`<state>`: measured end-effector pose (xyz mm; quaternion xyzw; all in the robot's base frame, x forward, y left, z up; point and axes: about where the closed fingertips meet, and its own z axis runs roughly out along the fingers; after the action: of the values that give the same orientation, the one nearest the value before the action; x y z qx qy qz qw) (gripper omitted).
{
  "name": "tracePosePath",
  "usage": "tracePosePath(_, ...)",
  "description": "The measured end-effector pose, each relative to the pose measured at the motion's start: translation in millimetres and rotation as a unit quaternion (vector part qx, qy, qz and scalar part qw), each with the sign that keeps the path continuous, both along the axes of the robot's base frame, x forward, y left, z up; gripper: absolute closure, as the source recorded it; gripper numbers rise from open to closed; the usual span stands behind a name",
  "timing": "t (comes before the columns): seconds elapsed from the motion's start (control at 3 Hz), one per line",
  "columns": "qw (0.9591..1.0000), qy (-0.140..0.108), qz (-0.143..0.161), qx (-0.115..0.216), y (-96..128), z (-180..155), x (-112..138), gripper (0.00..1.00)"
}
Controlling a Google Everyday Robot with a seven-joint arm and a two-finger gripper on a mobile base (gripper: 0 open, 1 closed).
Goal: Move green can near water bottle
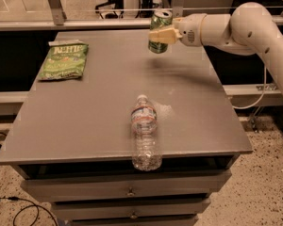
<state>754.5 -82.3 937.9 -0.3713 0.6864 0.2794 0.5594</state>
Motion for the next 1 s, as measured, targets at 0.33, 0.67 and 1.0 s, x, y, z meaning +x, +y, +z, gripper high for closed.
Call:
tracePosePath(0.33, 0.9998, 0.0, 0.017, 0.002, -0.2, 7.0, -58.2, 1.0)
tracePosePath(0.67, 0.9995, 0.008, 0.029, 0.005, -7.8, -4.6, -111.2, 1.0)
tracePosePath(1.0, 0.9992, 0.019, 0.035, 0.005, -15.2, -16.7, -156.1, 1.0)
